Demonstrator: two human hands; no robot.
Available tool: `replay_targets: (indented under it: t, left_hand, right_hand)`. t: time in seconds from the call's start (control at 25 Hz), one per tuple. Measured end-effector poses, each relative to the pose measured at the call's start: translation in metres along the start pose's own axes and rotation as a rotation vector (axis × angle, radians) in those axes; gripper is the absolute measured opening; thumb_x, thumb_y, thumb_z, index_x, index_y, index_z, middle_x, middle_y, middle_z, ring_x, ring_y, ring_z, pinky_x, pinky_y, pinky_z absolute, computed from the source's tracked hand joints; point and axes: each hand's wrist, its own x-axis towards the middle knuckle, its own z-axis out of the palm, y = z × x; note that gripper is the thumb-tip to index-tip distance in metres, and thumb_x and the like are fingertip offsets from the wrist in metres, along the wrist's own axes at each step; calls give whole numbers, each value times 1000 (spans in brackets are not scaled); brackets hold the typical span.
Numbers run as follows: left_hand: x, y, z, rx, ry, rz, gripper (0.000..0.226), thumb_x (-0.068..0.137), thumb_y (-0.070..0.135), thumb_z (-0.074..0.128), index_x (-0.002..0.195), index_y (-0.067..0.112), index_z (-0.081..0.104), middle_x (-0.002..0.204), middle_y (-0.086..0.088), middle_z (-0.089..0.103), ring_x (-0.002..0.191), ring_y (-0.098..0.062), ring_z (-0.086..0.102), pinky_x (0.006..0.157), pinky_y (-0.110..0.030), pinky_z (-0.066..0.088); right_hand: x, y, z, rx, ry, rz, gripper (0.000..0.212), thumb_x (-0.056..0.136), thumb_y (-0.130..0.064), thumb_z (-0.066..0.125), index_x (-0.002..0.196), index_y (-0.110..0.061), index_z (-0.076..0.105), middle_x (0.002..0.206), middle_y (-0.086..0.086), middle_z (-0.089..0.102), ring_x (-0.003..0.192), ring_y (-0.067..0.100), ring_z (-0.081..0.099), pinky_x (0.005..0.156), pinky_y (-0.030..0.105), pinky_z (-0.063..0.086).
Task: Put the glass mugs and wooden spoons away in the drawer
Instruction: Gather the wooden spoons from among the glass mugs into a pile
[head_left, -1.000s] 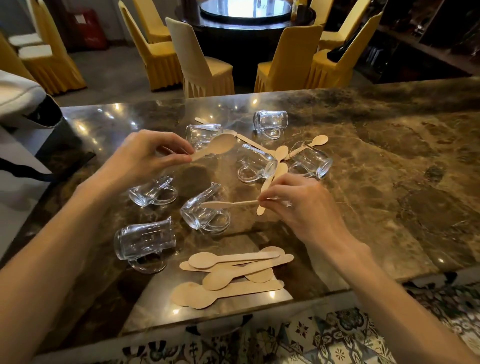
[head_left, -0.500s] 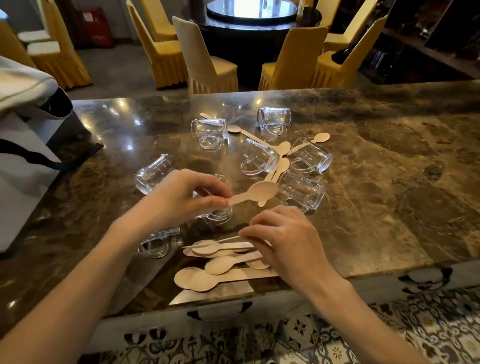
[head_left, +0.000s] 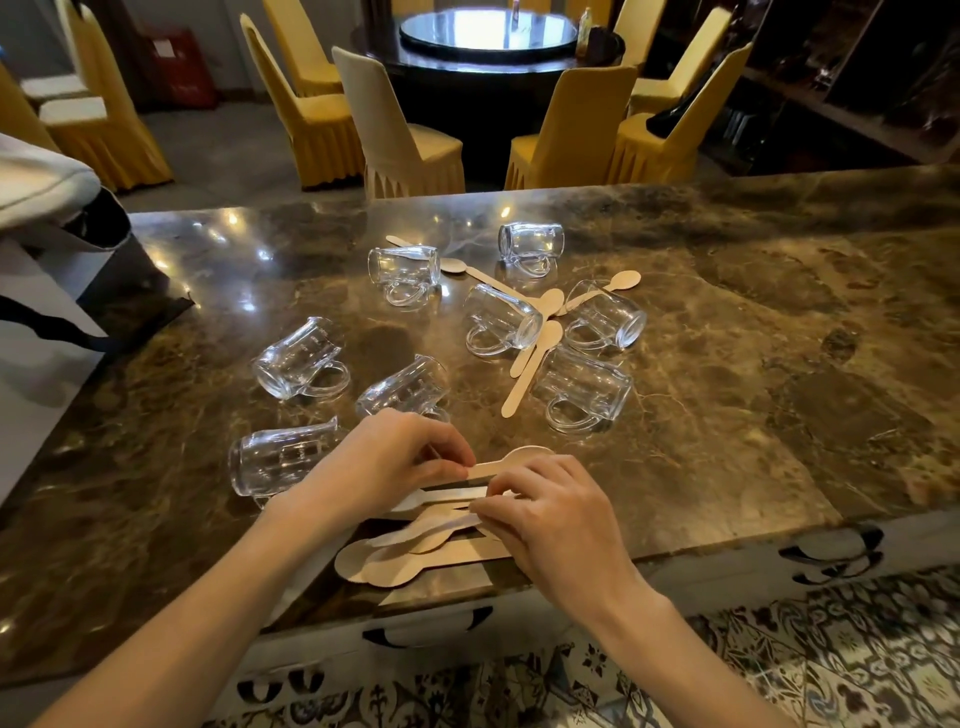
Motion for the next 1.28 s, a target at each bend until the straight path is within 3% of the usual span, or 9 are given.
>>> replay_targets:
  t: [0.24, 0.52, 0.72, 0.88, 1.04, 1.28]
  left_hand:
    - [2, -4, 9, 81, -2, 9, 12, 86, 34, 62, 96, 35, 68, 81, 23, 64, 73, 13, 57, 66, -2, 41]
    - [6, -3, 12, 271, -47, 47, 17, 90, 35, 55, 105, 33, 63, 99, 17, 66, 87, 0, 58, 79, -22, 50]
    - [11, -2, 10, 299, -120, 37, 17, 89, 36, 56, 105, 34, 63, 101, 18, 61, 83, 5, 50, 73, -10, 41]
    - [15, 4, 7, 282, -147, -13, 18, 88, 42, 56, 104, 36, 63, 97, 18, 63, 82, 3, 54, 72, -13, 45]
    - [29, 16, 5, 213, -52, -75, 20, 87, 42, 56, 105, 35, 63, 92, 20, 60, 80, 5, 54, 68, -9, 42]
    - [63, 37, 6, 130, 157, -154, 22, 88, 38, 58, 107, 29, 64, 93, 15, 61, 79, 0, 55, 64, -8, 38]
  right_hand:
    - [-6, 4, 6, 0, -29, -8, 15, 72, -30, 80, 84, -35, 74, 82, -14, 68, 80, 11, 64, 75, 22, 48]
    - [-9, 9, 13, 22, -55, -36, 15, 75, -28, 77, 87, -34, 73, 86, -13, 68, 81, 10, 63, 75, 24, 51]
    - [-5, 14, 10, 50, -69, -57, 9, 80, -32, 72, 88, -34, 72, 87, -14, 68, 83, 9, 63, 78, 24, 50]
    - [9, 29, -13, 121, -21, -31, 11, 77, -29, 74, 87, -28, 74, 84, -10, 71, 76, 11, 64, 71, 29, 54]
    - [42, 68, -44, 157, -7, 43, 12, 82, -29, 69, 93, -26, 73, 88, -8, 71, 82, 14, 63, 76, 33, 52]
    - [95, 129, -61, 122, -3, 110, 15, 84, -31, 67, 98, -28, 72, 93, -10, 70, 79, 3, 50, 69, 24, 43]
